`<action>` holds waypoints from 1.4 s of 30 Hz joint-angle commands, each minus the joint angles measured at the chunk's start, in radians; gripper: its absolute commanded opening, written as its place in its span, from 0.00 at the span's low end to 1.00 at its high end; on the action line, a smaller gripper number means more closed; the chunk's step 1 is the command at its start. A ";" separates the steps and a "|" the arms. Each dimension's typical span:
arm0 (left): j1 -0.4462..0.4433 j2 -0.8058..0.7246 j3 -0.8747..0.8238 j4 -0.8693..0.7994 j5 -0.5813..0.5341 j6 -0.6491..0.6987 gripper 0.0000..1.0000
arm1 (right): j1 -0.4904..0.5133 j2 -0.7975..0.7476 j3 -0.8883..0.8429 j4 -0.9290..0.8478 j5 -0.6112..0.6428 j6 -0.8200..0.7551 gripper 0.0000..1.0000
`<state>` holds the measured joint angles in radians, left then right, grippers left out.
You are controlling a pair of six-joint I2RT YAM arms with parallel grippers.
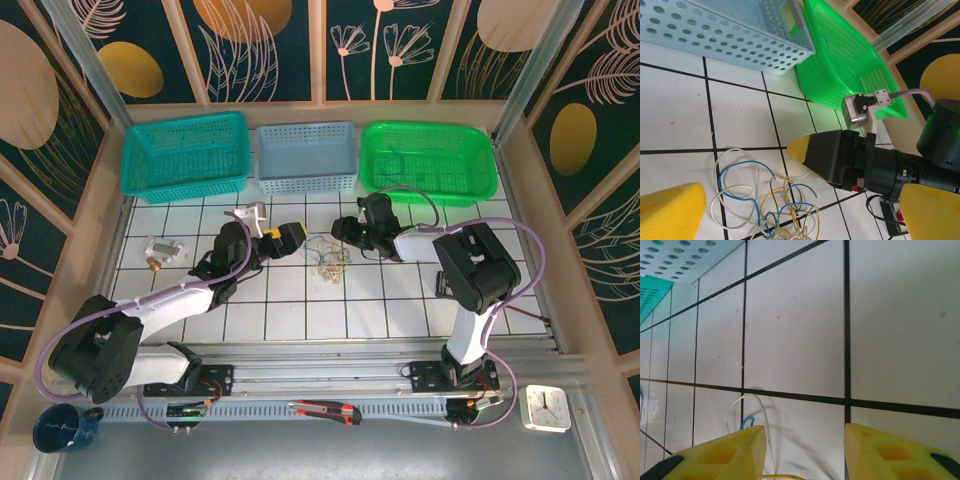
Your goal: Untangle the cables
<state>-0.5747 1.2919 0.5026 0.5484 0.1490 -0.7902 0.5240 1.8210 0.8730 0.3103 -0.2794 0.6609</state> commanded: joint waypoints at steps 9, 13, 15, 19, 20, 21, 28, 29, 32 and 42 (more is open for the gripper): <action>0.005 0.052 -0.007 0.005 0.007 0.047 0.99 | 0.013 -0.053 0.009 0.054 -0.066 0.029 0.00; 0.005 0.063 -0.010 0.005 -0.003 0.067 0.99 | 0.017 -0.134 0.014 0.036 -0.082 0.029 0.00; 0.004 0.067 -0.010 0.006 -0.005 0.077 0.99 | 0.018 -0.179 0.024 0.017 -0.085 0.025 0.00; 0.004 0.074 -0.018 0.018 0.001 0.102 0.99 | 0.049 -0.270 0.062 -0.027 -0.087 0.013 0.00; 0.004 0.074 -0.021 0.024 0.004 0.114 0.99 | 0.055 -0.289 0.072 -0.038 -0.086 0.012 0.00; 0.004 0.074 -0.024 0.028 0.008 0.136 0.99 | 0.064 -0.308 0.083 -0.049 -0.086 0.011 0.00; 0.005 0.049 -0.054 0.022 0.014 0.277 0.99 | 0.120 -0.424 0.148 -0.113 -0.044 -0.012 0.00; 0.005 0.043 -0.058 0.024 0.021 0.296 0.99 | 0.123 -0.430 0.151 -0.116 -0.043 -0.012 0.00; 0.005 0.015 -0.071 0.033 0.027 0.345 0.99 | 0.129 -0.443 0.155 -0.124 -0.034 -0.018 0.00; 0.001 0.022 -0.035 0.134 0.186 0.397 0.99 | 0.142 -0.442 0.153 -0.117 -0.035 -0.006 0.00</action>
<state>-0.5747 1.3025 0.4343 0.6056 0.2554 -0.4309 0.6518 1.3933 1.0088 0.1963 -0.3309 0.6613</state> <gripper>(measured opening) 0.988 0.048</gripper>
